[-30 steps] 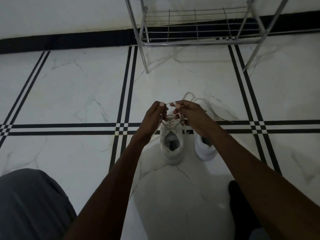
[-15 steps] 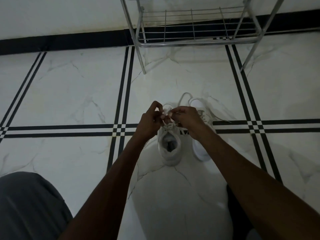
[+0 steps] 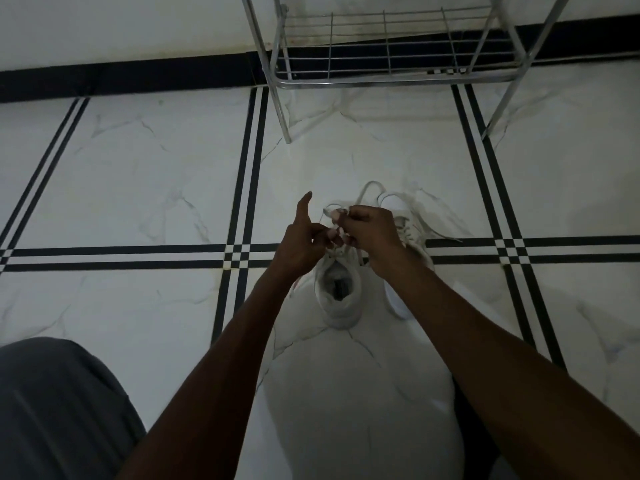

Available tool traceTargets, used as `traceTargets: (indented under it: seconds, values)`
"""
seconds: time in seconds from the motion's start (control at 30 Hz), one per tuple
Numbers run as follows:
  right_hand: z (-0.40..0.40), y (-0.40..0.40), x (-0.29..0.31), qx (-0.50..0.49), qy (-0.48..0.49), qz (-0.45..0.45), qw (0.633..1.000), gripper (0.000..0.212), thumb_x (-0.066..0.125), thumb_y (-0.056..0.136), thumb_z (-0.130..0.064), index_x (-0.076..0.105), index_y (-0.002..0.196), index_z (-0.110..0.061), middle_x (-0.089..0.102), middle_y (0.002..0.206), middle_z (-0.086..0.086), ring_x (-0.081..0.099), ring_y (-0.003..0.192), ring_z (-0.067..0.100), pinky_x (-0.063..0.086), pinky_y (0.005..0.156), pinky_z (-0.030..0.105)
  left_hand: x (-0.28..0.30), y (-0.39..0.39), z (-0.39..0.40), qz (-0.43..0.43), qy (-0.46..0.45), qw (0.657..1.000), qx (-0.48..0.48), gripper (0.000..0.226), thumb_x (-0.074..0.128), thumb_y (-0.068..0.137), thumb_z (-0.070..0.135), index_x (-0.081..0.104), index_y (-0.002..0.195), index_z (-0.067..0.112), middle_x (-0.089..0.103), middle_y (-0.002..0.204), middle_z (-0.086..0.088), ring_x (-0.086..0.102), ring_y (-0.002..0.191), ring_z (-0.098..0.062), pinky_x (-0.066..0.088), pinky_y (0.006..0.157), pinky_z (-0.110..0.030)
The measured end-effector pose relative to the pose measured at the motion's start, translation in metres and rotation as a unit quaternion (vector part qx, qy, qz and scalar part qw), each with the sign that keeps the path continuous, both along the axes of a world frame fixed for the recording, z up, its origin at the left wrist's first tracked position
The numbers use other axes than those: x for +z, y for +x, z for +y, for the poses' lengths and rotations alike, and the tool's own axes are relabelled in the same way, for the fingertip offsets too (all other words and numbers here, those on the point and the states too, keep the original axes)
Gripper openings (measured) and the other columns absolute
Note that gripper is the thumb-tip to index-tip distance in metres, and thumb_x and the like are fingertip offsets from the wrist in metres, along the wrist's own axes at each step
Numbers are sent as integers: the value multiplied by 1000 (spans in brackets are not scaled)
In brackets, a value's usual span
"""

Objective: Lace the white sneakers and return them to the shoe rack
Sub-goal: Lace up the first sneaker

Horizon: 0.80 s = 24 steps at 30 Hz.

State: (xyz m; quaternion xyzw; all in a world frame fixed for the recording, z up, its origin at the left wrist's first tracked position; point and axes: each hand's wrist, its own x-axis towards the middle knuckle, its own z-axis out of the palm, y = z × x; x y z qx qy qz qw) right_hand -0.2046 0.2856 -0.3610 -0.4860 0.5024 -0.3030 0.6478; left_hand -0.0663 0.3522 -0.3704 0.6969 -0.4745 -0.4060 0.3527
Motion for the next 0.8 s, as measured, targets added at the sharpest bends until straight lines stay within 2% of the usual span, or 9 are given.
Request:
traceTargets:
  seconds: [0.1,0.17,0.27,0.33,0.4,0.5,0.6,0.7,0.8]
  values:
    - [-5,-7,1,38,19,-45,998,24,79,83,-15,77,105,-4,75,90,8,73,74,15,58,63,23,-10,7,2,71,18,996,60,79,62,101,6,13,161,16,76,117,-14,72,109,-27,59,83,-34]
    - [-11,-13,0,141,-50,16,989,23,80,82,-18,79,102,-7,78,92,11,76,82,21,62,69,29,-11,9,5,107,25,989,96,75,64,99,4,19,159,15,74,120,-18,71,111,-30,60,73,-28]
    - [-19,-18,-3,220,-221,174,934,15,82,79,-19,82,93,-15,77,89,8,74,80,22,62,74,34,-9,7,7,130,19,984,120,65,65,98,3,31,152,13,75,116,-17,72,103,-25,56,57,-14]
    - [-20,-20,-6,230,-318,235,889,15,77,80,-5,83,91,-14,75,91,11,71,83,24,58,77,33,-8,4,7,119,11,986,113,55,67,98,7,42,146,13,77,112,-15,73,100,-24,58,59,-16]
    - [-18,-21,-9,207,-358,249,876,17,77,77,-1,83,87,-13,75,87,11,70,80,23,58,77,36,-6,3,8,104,3,990,98,49,69,97,11,49,142,12,79,109,-13,75,99,-22,59,69,-25]
    - [-16,-20,-12,153,-362,254,884,8,79,74,-12,81,80,-16,77,79,2,70,73,14,60,73,36,-4,5,10,126,0,989,81,43,65,100,13,52,141,13,79,113,-11,76,99,-18,60,74,-29]
    - [-13,-14,-10,97,-338,218,910,5,81,73,-12,79,77,-14,77,76,0,71,70,10,60,70,30,-4,9,10,128,-1,990,52,46,57,100,0,54,143,17,77,121,-9,75,110,-23,62,85,-40]
    - [-8,-8,-11,74,-283,158,943,6,81,76,-11,78,81,-13,77,77,0,73,72,8,59,69,23,-5,8,4,64,0,998,23,62,55,91,-9,56,146,19,70,133,-9,70,116,-25,61,90,-41]
    - [-7,-8,-12,70,-259,142,953,8,82,76,-13,78,83,-11,78,79,-2,73,72,4,61,70,21,-7,8,0,-15,-5,1000,18,42,58,91,0,72,129,14,75,122,-9,73,109,-23,61,94,-48]
